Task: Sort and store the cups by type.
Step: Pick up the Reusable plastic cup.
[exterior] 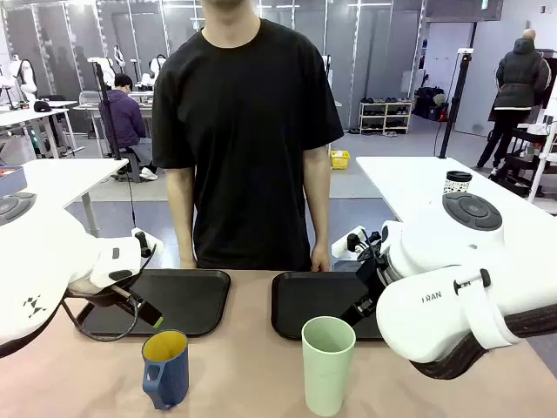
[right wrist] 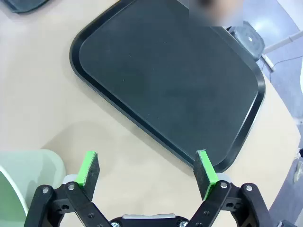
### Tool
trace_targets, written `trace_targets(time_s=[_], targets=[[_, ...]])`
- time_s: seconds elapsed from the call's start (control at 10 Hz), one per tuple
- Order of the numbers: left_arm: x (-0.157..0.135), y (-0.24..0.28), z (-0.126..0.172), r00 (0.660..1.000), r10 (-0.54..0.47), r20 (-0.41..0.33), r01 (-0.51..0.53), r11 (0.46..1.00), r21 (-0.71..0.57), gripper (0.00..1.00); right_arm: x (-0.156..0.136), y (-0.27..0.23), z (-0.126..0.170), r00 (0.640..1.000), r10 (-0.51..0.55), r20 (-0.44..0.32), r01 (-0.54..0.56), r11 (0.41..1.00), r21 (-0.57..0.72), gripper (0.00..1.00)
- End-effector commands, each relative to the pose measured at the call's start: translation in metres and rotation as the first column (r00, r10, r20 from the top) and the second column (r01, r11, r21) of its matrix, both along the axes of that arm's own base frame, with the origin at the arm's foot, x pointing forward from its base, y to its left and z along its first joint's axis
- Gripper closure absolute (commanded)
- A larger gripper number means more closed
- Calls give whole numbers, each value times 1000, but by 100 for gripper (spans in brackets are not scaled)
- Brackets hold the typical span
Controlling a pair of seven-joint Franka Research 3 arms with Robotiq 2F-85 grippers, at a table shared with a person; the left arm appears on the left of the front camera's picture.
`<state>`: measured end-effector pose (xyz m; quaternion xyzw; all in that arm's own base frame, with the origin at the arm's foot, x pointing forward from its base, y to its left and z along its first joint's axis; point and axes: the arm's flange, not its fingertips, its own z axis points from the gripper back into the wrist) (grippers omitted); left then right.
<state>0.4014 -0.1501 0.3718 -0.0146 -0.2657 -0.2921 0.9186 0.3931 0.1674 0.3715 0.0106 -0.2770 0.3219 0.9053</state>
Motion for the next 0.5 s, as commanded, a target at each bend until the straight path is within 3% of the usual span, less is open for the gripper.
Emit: trace_targets(time_s=[0.0,0.4], targets=[[0,0,0,1000,0,0,0,1000,0,0,0,0,0,1000,0,0,0,1000,0,0],[0,0,0,1000,0,0,0,1000,0,0,0,0,0,1000,0,0,0,1000,0,0]])
